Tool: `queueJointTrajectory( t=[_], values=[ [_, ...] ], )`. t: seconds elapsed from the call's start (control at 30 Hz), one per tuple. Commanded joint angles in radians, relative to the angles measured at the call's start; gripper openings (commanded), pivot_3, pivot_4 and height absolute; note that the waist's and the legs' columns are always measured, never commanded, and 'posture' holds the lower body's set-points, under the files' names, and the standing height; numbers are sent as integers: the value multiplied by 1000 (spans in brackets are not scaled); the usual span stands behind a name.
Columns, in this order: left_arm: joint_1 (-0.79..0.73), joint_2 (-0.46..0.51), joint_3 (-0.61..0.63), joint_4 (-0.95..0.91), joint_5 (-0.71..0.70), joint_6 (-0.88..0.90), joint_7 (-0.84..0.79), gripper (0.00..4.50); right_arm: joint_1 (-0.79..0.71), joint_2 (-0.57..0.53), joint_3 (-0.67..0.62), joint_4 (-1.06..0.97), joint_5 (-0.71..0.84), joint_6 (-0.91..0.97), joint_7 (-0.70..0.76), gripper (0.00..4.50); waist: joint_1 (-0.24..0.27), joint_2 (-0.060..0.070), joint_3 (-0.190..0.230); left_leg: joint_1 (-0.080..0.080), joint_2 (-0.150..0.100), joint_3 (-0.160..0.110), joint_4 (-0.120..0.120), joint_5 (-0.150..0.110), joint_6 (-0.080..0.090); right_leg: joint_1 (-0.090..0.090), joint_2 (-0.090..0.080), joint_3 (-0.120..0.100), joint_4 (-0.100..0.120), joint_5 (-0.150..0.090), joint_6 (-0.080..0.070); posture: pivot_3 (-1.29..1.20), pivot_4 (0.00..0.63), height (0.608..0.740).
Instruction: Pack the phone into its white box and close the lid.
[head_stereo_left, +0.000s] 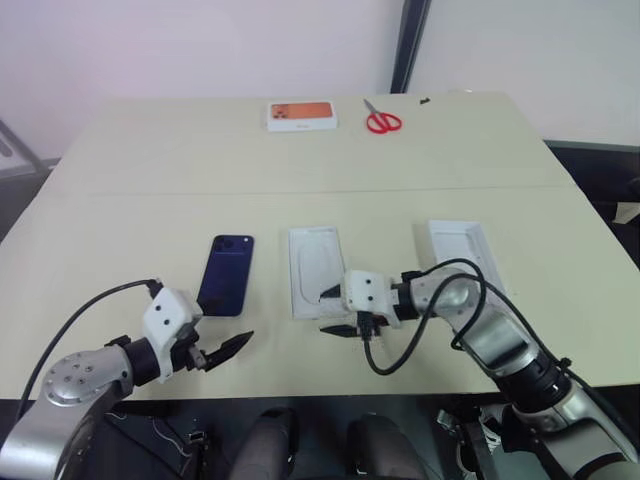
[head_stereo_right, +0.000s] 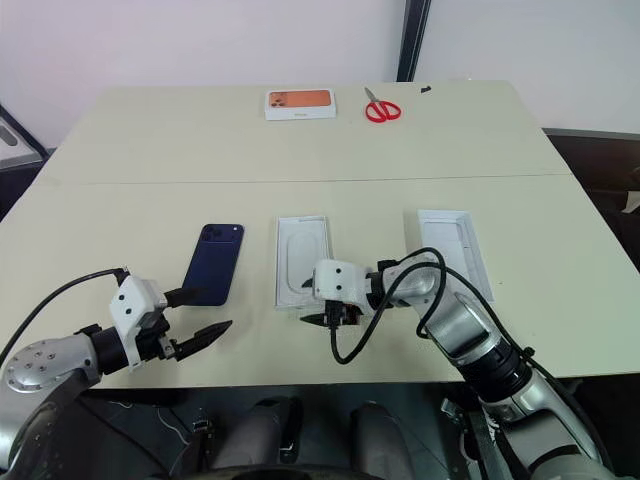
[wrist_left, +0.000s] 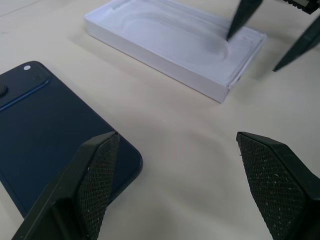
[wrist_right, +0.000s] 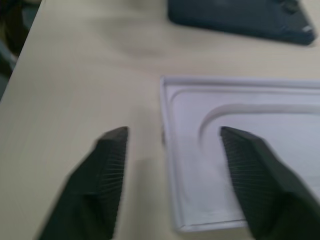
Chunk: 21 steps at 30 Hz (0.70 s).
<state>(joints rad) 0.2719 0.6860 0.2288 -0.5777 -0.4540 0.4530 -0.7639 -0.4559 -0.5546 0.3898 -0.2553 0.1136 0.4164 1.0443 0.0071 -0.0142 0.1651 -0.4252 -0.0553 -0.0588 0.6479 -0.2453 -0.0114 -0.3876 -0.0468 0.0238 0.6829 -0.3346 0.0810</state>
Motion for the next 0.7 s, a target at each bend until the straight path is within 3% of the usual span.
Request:
queueJointTrajectory(
  t=[0.03,0.13,0.2,0.27,0.47,0.7],
  values=[
    [-38,-11,81,21,-55,60,56,3973,-67,55,-78,-27,85,74,-32,2963,-1,0,0,0,0,0,0,0,0,0,0,0,0,0,0,0,150,740],
    [-96,-32,142,50,-127,155,126,3973,-133,125,-78,21,78,144,-103,1969,-5,0,0,0,0,0,0,0,0,-1,0,0,1,0,0,0,150,740],
    [-145,-47,184,83,-179,254,195,3973,-175,168,-53,54,57,180,-142,985,-9,0,0,0,0,0,0,0,0,-1,0,0,2,0,0,0,150,740],
    [-189,-40,197,122,-172,335,263,4491,-215,214,-15,93,22,195,-185,8,-12,0,0,0,0,0,0,0,0,-1,0,0,2,0,0,0,150,740],
    [-373,-30,201,235,-185,595,430,4491,-326,345,109,258,-133,168,-324,8,-22,0,0,0,0,-1,0,2,-3,-4,1,-1,5,0,0,0,150,740],
    [-598,-39,157,367,-241,916,469,4491,-405,443,220,427,-254,135,-365,8,-26,-2,-1,0,-1,-1,0,4,-8,-7,1,-1,5,0,0,0,150,740]
  ],
)
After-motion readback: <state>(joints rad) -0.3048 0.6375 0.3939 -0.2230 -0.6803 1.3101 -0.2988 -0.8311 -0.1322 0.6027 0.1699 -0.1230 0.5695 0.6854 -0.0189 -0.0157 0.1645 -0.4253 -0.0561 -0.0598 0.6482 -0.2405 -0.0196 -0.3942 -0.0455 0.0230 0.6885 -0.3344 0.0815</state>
